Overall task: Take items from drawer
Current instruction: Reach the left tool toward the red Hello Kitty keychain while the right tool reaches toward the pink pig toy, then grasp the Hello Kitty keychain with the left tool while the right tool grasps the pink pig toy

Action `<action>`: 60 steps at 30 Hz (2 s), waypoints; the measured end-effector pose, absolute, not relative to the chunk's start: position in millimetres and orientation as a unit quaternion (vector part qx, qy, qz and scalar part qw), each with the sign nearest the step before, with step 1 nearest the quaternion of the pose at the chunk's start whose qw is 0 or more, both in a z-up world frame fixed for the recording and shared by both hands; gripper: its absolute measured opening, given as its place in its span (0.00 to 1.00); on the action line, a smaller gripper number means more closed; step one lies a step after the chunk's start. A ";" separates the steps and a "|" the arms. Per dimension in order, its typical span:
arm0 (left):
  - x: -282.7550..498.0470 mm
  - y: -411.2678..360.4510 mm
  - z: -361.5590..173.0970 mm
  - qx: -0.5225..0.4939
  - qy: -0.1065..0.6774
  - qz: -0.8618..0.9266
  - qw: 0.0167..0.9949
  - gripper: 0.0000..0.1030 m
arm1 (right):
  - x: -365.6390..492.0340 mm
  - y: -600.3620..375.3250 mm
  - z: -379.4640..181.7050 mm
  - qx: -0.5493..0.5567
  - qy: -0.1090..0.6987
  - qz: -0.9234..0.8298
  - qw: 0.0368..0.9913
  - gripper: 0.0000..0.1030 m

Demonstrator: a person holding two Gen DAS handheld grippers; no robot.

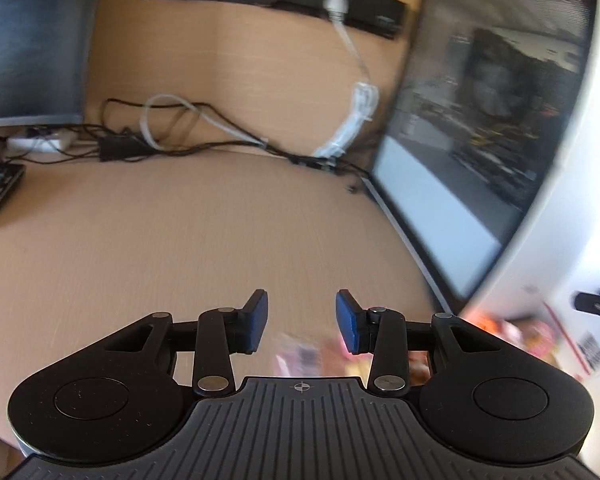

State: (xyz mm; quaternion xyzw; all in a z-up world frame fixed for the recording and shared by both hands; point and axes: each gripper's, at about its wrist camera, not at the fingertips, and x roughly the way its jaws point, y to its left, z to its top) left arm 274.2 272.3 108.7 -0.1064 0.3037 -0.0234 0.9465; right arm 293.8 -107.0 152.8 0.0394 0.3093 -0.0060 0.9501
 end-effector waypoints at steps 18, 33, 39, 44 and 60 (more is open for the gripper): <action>206.3 92.2 -24.2 0.161 0.447 -0.267 0.839 0.41 | 159.6 -80.5 67.5 0.044 0.484 0.071 0.871 0.81; 256.7 78.2 -73.3 0.188 0.425 -0.301 0.833 0.39 | 153.1 -79.8 27.1 0.043 0.540 0.073 0.837 0.81; 258.3 87.5 -77.6 0.196 0.419 -0.308 0.831 0.48 | 155.4 -80.4 20.9 0.040 0.546 0.072 0.834 0.81; 261.5 92.0 -82.4 0.159 0.431 -0.319 0.829 0.51 | 153.1 -80.2 16.5 0.035 0.554 0.074 0.829 0.81; 262.7 90.9 -95.9 0.142 0.492 -0.260 0.818 0.50 | 173.9 -81.6 13.6 0.016 0.546 0.073 0.834 0.74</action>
